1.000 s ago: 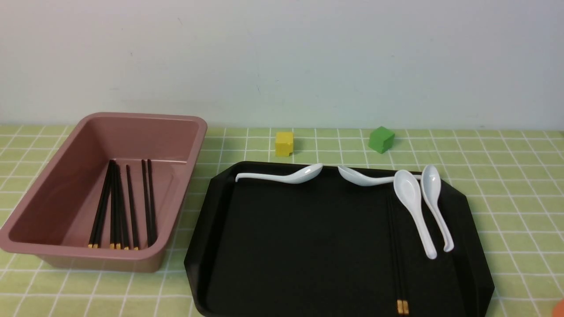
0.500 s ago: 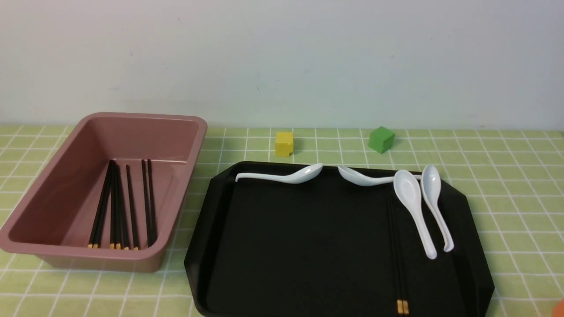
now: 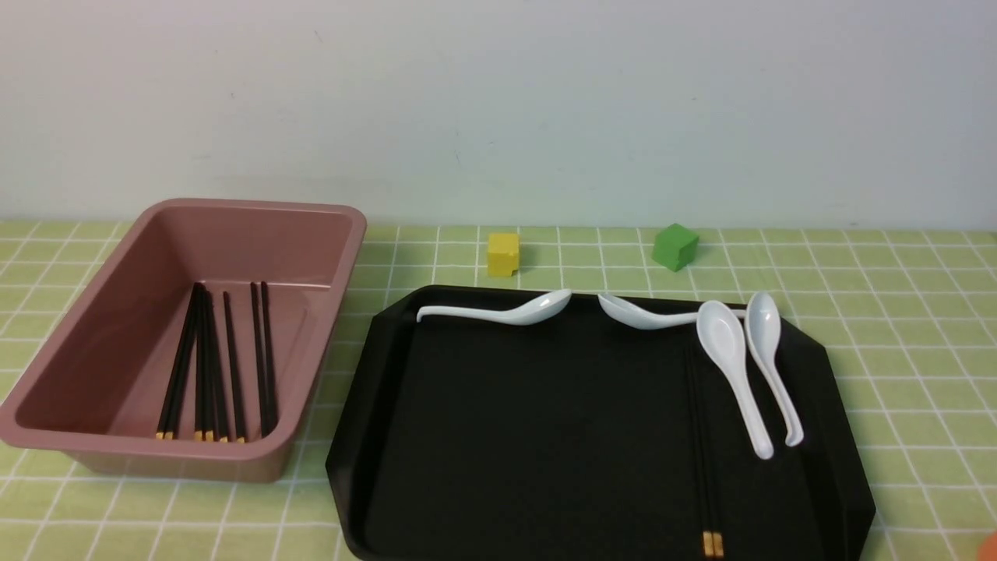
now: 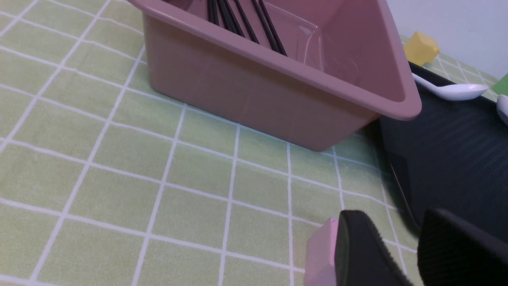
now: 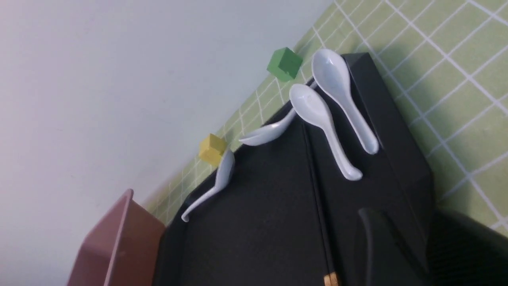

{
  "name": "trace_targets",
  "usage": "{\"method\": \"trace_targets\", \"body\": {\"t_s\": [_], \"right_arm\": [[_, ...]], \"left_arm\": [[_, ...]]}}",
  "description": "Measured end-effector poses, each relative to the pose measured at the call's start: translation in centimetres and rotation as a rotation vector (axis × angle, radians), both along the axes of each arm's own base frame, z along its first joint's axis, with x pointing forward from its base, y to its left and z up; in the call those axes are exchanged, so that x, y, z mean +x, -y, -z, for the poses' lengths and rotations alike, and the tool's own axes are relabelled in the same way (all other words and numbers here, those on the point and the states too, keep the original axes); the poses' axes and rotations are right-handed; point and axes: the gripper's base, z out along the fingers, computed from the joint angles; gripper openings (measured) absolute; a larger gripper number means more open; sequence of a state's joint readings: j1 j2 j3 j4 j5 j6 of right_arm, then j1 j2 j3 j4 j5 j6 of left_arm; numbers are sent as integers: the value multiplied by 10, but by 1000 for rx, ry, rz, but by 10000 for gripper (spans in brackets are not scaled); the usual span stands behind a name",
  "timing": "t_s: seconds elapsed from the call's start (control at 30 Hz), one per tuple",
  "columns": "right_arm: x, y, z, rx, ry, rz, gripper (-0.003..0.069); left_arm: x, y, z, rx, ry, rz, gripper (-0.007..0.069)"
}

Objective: On green tablecloth take chopsticks from black tray and put them in box.
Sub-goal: 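Move the gripper over the chopsticks on the black tray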

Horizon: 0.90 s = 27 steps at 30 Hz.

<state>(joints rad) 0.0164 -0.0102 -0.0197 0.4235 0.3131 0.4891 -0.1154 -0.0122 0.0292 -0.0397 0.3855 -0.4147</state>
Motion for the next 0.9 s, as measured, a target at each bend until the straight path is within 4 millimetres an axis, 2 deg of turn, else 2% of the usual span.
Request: {"method": "trace_targets", "body": {"t_s": [0.03,0.17,0.2,0.23,0.27,0.33,0.37,0.4,0.53,0.6,0.7,0.77,0.9], "right_arm": [[0,0,-2,0,6,0,185],[-2,2,-53,-191,107,-6,23],[0,2,-68,-259,104,-11,-4],[0,2,-74,-270,106,-14,-6],[8,3,-89,-369,31,-37,-9],[19,3,-102,-455,-122,-84,-4],[24,4,-103,-491,-188,-101,-1],[34,5,-103,-534,-333,-141,1],[71,8,-84,-575,-808,-280,4],[90,5,-71,-560,-947,-352,4],[107,0,-59,-531,-1004,-434,6],[127,-11,-45,-471,-1011,-556,10],[152,-38,-38,-414,-940,-710,15]], "left_arm": [[0,0,0,0,0,0,238],[0,0,0,0,0,0,238],[0,0,0,0,0,0,238],[0,0,0,0,0,0,238],[0,0,0,0,0,0,238],[0,0,0,0,0,0,238],[0,0,0,0,0,0,238],[0,0,0,0,0,0,238],[0,0,0,0,0,0,238],[0,0,0,0,0,0,238],[0,0,0,0,0,0,238],[0,0,0,0,0,0,238],[0,0,0,0,0,0,238]]}}
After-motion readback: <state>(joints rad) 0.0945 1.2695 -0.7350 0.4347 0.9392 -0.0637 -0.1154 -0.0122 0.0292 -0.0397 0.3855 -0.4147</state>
